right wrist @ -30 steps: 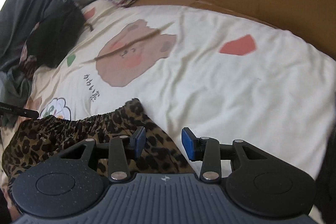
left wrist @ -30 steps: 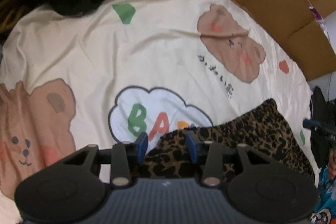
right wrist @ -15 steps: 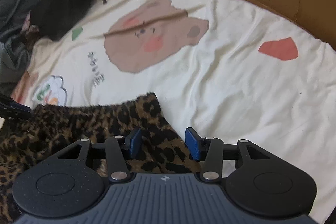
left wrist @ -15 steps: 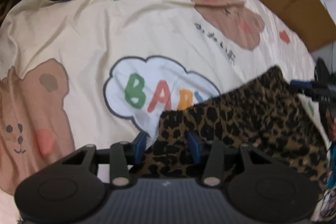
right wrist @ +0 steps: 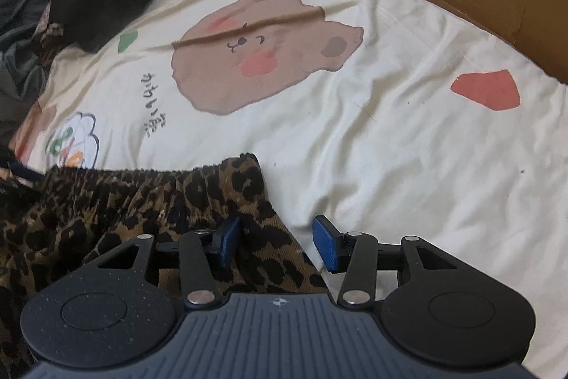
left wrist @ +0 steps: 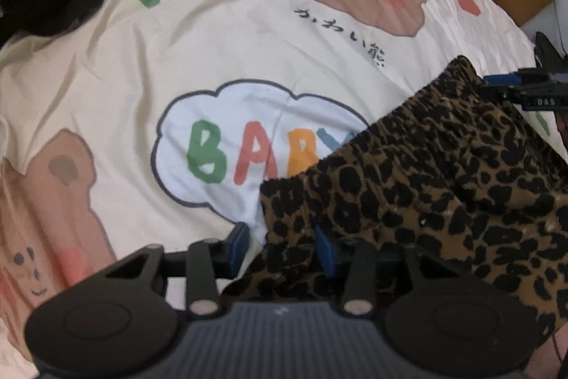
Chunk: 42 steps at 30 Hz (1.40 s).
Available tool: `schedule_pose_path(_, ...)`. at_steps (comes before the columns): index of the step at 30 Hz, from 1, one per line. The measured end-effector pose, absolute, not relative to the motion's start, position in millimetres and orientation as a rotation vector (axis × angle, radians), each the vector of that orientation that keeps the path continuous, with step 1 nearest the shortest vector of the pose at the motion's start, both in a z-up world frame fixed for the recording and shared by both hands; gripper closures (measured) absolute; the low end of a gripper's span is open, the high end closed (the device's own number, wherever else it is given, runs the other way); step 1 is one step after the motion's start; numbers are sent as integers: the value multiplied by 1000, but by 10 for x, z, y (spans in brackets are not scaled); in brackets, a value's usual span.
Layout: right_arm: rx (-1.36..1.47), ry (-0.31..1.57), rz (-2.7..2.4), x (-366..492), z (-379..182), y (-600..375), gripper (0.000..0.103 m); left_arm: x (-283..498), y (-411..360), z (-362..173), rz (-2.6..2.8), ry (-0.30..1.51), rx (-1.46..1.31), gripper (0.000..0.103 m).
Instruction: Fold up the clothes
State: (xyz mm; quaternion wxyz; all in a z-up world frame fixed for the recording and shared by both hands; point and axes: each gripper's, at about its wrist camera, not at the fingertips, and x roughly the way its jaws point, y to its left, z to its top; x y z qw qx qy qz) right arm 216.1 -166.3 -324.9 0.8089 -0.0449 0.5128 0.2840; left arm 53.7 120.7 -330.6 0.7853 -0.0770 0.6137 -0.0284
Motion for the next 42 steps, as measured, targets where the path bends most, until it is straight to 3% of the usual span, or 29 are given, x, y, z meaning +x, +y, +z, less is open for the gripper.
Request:
schedule_pose_path(3,-83,1092,612,2154,-3247,-1671,62,543,1161,-3317,-66,1330,-167,74)
schedule_pose_path(5,-85,1090,617,2140,-3234,-1668,78,533,1160,-3322,-66,1331,-170,75)
schedule_pose_path(11,-91,1082,631,2097,-3195,-1657,95,472,1142,-3208,-45,1273,-145,85)
schedule_pose_path(29,-26,926,484,2051,-2612,-2104,99,1086,921,-2521,-68,1007,-14,88)
schedule_pose_path(42,-1,921,374,2178,-2642,-2353,99,1563,735,-2566,-137,961,51,88)
